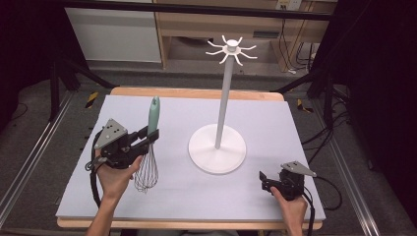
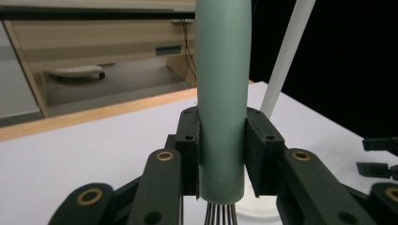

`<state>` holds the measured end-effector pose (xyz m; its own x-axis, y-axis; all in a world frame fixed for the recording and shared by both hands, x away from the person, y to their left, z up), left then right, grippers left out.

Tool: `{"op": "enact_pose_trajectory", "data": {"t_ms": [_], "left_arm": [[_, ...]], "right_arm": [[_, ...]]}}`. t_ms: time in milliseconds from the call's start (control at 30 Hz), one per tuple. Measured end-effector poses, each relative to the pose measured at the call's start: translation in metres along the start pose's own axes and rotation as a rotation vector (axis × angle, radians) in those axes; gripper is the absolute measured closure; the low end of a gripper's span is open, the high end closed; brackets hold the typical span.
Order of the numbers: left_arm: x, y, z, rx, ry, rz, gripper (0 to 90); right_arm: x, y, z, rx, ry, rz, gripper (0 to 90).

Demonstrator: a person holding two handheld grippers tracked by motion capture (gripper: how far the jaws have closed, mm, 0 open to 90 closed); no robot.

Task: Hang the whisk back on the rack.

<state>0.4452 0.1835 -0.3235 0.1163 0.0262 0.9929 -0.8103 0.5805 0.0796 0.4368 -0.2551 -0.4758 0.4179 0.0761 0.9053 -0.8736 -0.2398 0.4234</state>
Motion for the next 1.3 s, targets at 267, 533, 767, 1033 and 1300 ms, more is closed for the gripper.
{"op": "enact_pose_trajectory", "data": {"t_ms": [267, 533, 767, 1033, 1300], "left_arm": [[0.014, -0.004, 0.009, -0.019, -0.017, 0.035, 68.6], [0.025, -0.013, 0.016, -0.038, -0.021, 0.055, 68.6], [0.033, -0.022, 0.023, -0.058, -0.021, 0.076, 68.6], [0.042, -0.027, 0.030, -0.072, -0.023, 0.103, 68.7], [0.051, -0.030, 0.034, -0.093, -0.026, 0.116, 68.6]], "right_arm": [[-0.001, 0.001, -0.001, 0.007, -0.001, 0.003, 8.0], [-0.001, 0.001, 0.000, 0.011, -0.003, 0.010, 7.9], [-0.001, -0.001, 0.000, 0.013, 0.004, 0.006, 7.9], [0.000, -0.002, 0.000, 0.008, 0.003, 0.003, 7.9], [0.000, -0.003, -0.001, 0.009, 0.013, -0.001, 7.9]]}}
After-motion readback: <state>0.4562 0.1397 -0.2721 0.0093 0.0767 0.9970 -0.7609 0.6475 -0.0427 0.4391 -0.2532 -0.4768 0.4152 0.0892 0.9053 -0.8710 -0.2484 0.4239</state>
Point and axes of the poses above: each handheld gripper's, and its own axes: y roughly backward along the jaws, x roughly out of its top, z roughly to its right, the point moved 2 cm from there along -y, roughly forward along the jaws, and after that the axes turned 10 degrees about z, right-handed, at the moved point
